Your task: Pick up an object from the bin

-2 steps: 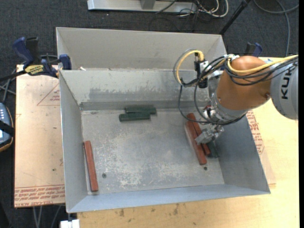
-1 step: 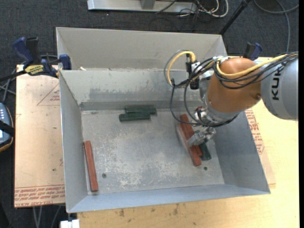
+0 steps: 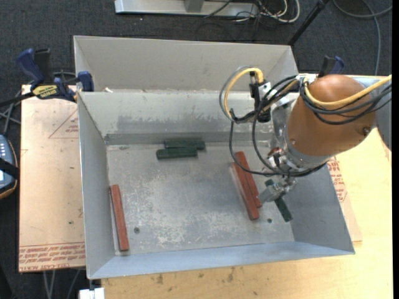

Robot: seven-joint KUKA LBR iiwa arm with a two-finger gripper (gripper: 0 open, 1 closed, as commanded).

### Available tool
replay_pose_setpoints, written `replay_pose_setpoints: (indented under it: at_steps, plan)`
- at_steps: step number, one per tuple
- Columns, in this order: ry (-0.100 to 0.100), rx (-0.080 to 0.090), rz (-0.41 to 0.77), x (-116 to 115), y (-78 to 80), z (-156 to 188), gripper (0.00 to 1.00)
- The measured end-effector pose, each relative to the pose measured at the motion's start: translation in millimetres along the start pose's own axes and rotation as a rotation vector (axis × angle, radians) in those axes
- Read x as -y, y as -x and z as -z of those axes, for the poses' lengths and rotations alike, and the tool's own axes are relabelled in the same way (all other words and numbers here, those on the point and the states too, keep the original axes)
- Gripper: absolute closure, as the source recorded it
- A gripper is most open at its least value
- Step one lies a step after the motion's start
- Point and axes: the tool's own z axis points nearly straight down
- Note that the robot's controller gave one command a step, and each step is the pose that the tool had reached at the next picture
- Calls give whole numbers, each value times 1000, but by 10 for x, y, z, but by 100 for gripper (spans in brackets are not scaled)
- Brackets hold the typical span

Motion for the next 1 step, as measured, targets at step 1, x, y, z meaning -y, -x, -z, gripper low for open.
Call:
replay_pose_setpoints:
  at_steps: [1]
  plan:
    - [0,0,0,0,0,0,100]
